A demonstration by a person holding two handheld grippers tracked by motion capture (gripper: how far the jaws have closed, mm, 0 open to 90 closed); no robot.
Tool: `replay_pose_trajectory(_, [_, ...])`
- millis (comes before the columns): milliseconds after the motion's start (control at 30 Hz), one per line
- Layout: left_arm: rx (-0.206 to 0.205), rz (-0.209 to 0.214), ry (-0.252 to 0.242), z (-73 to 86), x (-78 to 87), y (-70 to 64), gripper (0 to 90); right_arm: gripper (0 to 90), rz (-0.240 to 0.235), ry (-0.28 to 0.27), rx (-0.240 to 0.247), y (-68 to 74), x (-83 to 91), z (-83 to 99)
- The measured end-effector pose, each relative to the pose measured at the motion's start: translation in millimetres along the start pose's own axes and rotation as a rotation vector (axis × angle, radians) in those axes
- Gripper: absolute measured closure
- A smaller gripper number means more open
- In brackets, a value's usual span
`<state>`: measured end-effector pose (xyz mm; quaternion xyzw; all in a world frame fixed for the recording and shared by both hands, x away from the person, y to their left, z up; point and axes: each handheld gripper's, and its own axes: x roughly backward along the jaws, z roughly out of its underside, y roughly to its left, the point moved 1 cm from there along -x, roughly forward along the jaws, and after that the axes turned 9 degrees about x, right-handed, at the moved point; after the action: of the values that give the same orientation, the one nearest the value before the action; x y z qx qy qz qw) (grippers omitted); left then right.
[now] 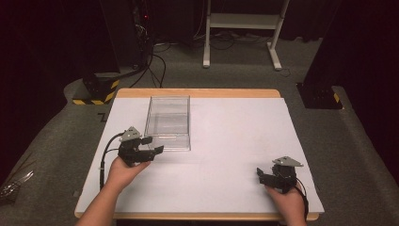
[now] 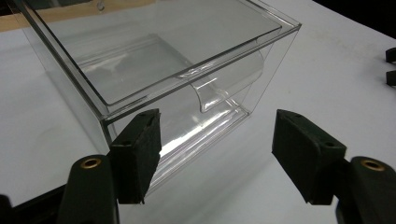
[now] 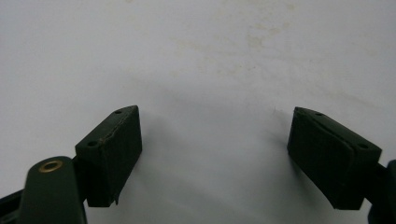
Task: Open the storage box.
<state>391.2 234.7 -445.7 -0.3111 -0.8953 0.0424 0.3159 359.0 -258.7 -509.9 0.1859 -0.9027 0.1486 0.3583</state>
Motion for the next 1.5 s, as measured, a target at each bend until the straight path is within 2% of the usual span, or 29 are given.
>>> replay_pose_trajectory(33, [0.011,0.006,-0.003,0.2,-1.3,0.2,33.4,17.7,0.000,0.000,-0.001,0.1,0.0,0.0])
replay_pose_trajectory(233, [0.019,0.021,-0.007,2.8,-10.8,4.2,35.9,17.7,0.000,0.000,-0.001,0.1,0.0,0.0])
replay_pose_trajectory(600, [0.000,0.060,-0.060,8.5,-21.5,5.6,50.7,17.7,0.000,0.000,-0.001,0.2,0.0,0.0])
replay_pose_trajectory(800, [0.013,0.103,-0.098,10.7,-21.7,11.0,59.4,17.7,0.000,0.000,-0.001,0.2,0.0,0.1])
replay_pose_trajectory(900, [0.017,0.136,-0.123,12.1,-21.9,11.8,62.0,17.7,0.001,0.000,-0.001,0.3,0.1,0.1])
replay_pose_trajectory(1033, [0.029,0.156,-0.140,12.4,-22.9,12.2,63.7,17.7,0.001,-0.001,0.000,0.2,0.1,0.1])
replay_pose_trajectory(1133, [0.048,0.159,-0.154,12.6,-23.8,13.4,63.6,17.7,0.001,-0.001,0.000,0.3,0.1,0.2])
replay_pose_trajectory(1300, [0.043,0.165,-0.172,14.0,-23.7,15.2,64.0,17.7,0.002,-0.001,0.000,0.4,0.1,0.2])
replay_pose_trajectory(1500, [0.043,0.156,-0.185,16.2,-22.4,16.7,71.8,17.7,0.002,-0.002,0.003,0.3,0.1,0.2])
